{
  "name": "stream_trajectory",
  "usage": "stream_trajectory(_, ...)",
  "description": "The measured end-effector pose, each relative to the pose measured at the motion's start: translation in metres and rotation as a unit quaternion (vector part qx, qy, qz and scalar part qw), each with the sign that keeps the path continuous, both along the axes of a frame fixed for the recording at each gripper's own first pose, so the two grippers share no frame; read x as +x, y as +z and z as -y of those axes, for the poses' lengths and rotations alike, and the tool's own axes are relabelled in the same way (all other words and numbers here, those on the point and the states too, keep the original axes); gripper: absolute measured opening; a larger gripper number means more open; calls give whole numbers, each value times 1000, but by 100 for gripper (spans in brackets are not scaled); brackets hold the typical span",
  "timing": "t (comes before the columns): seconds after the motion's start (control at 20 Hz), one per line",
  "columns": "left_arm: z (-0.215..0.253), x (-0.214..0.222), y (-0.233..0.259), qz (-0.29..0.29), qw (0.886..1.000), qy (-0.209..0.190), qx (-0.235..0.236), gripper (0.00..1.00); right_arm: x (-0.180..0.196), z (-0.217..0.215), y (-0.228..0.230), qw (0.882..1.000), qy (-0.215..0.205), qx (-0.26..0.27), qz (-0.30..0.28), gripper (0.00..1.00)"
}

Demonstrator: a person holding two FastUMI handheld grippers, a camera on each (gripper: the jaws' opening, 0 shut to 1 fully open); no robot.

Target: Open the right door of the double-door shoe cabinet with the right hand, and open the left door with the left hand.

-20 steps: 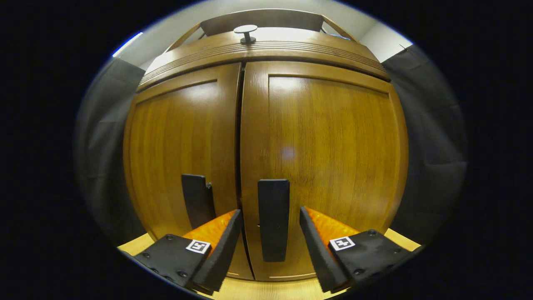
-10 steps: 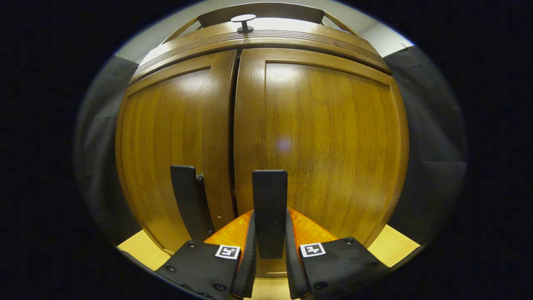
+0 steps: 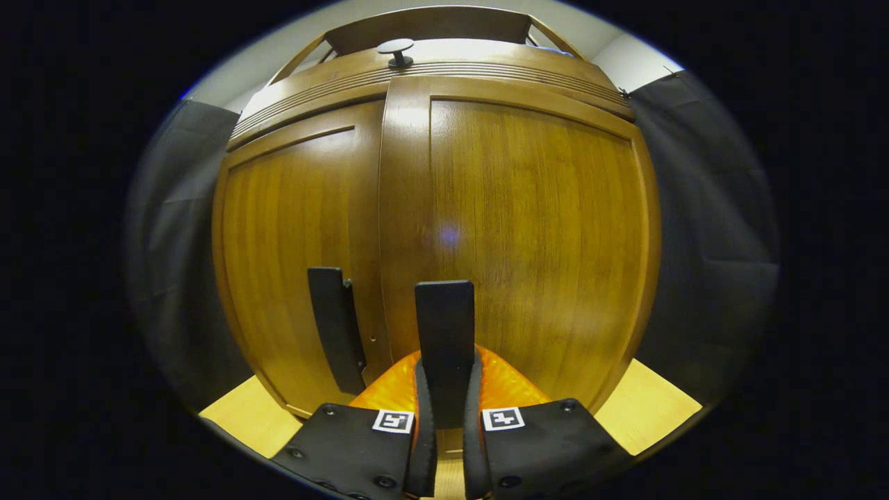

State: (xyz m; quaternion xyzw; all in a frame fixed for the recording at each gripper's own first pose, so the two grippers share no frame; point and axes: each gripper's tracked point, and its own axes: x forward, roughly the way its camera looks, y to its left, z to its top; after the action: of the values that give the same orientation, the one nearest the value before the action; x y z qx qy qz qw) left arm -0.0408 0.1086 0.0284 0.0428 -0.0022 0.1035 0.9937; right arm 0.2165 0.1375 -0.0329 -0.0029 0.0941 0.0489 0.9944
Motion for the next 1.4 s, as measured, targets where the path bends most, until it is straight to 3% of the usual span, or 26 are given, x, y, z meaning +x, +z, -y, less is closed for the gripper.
stream_trajectory(0.2,29,4,-6,-9,999,-34,-12,93,-34,16,3,1000,13,17,0,27)
stream_trajectory(0.3,42,6,-6,-14,999,-49,-17,93,-47,24,4,1000,16,19,-2,23)
stream_trajectory(0.65,67,10,-12,-22,997,-75,-24,93,-82,55,5,999,-21,28,-3,22)
stream_trajectory(0.7,74,10,-14,-25,996,-79,-26,93,-85,60,5,999,-30,29,-5,18)
stream_trajectory(0.75,80,10,-16,-28,996,-82,-30,93,-86,65,5,999,-38,28,-5,22)
stream_trajectory(0.8,82,11,-19,-30,995,-86,-34,93,-89,70,5,999,-47,26,-4,17)
stream_trajectory(0.85,87,14,-21,-34,995,-92,-37,93,-91,77,4,998,-57,22,-2,22)
stream_trajectory(0.95,98,17,-22,-34,992,-110,-44,93,-104,97,6,994,-107,26,1,11)
stream_trajectory(1.05,109,23,-25,-35,991,-122,-50,93,-108,113,11,992,-128,22,8,3)
stream_trajectory(1.15,121,27,-32,-44,988,-138,-54,95,-111,123,11,991,-135,24,7,4)
stream_trajectory(1.25,134,32,-34,-50,985,-156,-53,96,-114,132,11,990,-140,24,5,12)
stream_trajectory(1.3,140,32,-35,-51,984,-165,-49,93,-116,140,9,990,-142,25,2,8)
stream_trajectory(1.4,154,36,-34,-50,981,-181,-43,95,-126,157,8,989,-147,32,-6,12)
